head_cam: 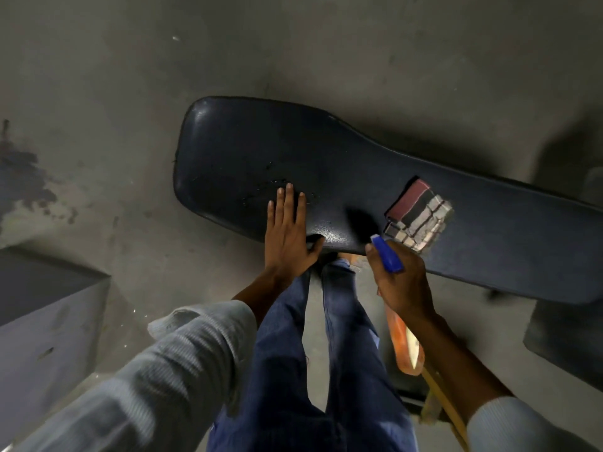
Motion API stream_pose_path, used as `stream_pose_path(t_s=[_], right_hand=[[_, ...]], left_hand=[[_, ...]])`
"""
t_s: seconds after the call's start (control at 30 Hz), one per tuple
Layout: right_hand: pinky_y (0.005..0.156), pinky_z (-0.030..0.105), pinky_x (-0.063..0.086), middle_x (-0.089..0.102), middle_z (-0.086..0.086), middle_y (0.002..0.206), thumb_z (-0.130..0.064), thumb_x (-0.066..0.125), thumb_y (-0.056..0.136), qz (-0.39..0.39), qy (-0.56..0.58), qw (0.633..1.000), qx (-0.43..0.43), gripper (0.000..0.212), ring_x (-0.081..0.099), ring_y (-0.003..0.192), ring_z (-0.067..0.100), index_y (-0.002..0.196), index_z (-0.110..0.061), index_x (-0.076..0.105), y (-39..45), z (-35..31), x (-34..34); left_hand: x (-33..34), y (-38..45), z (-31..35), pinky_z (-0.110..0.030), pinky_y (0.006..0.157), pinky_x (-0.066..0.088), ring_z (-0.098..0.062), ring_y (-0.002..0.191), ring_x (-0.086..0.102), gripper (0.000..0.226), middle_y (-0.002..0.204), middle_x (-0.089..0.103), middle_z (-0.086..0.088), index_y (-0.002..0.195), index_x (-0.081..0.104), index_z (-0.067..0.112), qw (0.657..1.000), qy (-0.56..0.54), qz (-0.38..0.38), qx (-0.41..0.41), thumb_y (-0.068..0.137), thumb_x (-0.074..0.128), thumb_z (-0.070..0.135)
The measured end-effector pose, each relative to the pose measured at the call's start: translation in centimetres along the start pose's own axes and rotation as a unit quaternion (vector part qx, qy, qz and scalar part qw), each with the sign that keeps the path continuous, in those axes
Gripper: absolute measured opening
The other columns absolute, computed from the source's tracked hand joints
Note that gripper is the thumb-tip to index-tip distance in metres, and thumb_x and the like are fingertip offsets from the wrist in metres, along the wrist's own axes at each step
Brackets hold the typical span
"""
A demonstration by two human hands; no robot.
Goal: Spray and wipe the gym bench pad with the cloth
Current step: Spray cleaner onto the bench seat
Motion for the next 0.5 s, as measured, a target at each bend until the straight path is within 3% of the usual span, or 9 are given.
stream_pose_path(t_s=[0.17, 0.33, 0.4, 0.5], right_hand=[[0.073, 0.054, 0.065, 0.066, 0.002, 0.081, -0.066, 0.059, 0.101, 0.043, 0.064, 0.996, 0.053, 0.035, 0.071, 0.075, 0.03, 0.096, -0.032, 0.065, 1.9, 1.0, -1.3], [0.071, 0.049, 0.063, 0.065, -0.001, 0.078, -0.069, 0.053, 0.099, 0.059, 0.071, 0.996, 0.004, 0.041, 0.068, 0.073, 0.025, 0.094, -0.03, 0.065, 2.8, -0.5, -2.2], [0.074, 0.053, 0.064, 0.066, 0.001, 0.08, -0.067, 0.054, 0.1, 0.091, 0.068, 0.993, 0.024, 0.036, 0.07, 0.075, 0.026, 0.095, -0.033, 0.063, 2.8, -0.1, -3.1], [0.072, 0.06, 0.064, 0.063, 0.0, 0.068, -0.057, 0.059, 0.103, 0.11, 0.096, 0.987, 0.066, 0.032, 0.069, 0.063, 0.027, 0.086, -0.031, 0.06, 2.2, 1.5, -4.4]], left_hand=[[0.0, 1.1, 1.3, -0.055, 0.134, 0.009, -0.037, 0.165, 0.002, 0.105, 0.177, 0.004, -0.02, 0.168, 0.019, 0.007, 0.999, 0.018, -0.019, 0.034, 0.092, 0.067, 0.061], [-0.1, 2.9, 3.6, -0.053, 0.134, 0.011, -0.035, 0.165, 0.002, 0.106, 0.177, 0.004, -0.018, 0.168, 0.017, 0.009, 0.995, 0.028, -0.048, 0.079, 0.09, 0.068, 0.059], [-0.1, 3.6, 4.4, -0.053, 0.134, 0.01, -0.035, 0.165, 0.003, 0.106, 0.177, 0.005, -0.018, 0.168, 0.018, 0.01, 0.994, 0.031, -0.054, 0.09, 0.089, 0.07, 0.059], [0.0, 4.1, 5.2, -0.053, 0.134, 0.009, -0.035, 0.165, 0.003, 0.105, 0.177, 0.006, -0.018, 0.167, 0.02, 0.01, 0.991, 0.037, -0.06, 0.115, 0.088, 0.071, 0.055]])
Point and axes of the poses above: each hand's wrist, its own y-axis towards the middle knuckle, its own x-axis out of the palm, z = x × y, the point moved 2 cm from there along y, towards the middle knuckle
